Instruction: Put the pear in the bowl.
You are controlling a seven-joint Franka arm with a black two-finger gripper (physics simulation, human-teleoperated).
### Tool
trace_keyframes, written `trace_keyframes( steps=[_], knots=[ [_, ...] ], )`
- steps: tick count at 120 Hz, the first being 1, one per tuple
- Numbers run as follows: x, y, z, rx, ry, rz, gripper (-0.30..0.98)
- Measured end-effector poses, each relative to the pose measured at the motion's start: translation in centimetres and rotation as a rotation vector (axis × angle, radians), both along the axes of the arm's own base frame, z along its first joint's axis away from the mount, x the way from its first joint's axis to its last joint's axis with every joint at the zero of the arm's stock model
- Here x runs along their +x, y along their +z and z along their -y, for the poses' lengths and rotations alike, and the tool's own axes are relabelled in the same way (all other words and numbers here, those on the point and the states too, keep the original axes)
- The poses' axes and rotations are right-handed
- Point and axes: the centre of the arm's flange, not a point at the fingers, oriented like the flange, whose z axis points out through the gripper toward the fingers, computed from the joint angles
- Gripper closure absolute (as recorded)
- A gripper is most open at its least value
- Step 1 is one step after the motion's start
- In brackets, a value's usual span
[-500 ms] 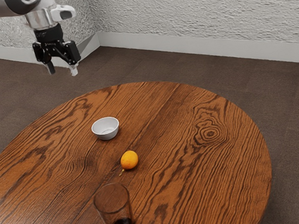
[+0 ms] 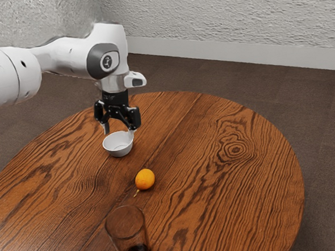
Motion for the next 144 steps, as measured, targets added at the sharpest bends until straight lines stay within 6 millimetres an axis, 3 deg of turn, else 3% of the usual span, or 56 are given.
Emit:
trace_keyframes(
  steps=[21, 56, 106, 144],
  knots=[
    [-0.7, -6.0, 2.3, 0.013, 0.02, 0.074, 0.02],
    [-0.7, -10.8, 4.1, 0.022, 0.053, 0.208, 0.02],
    [-1.6, -15.0, 4.9, 0.027, 0.115, 0.2, 0.03],
    [-1.6, -16.3, 4.9, 0.024, 0.16, 0.188, 0.22]
  ],
)
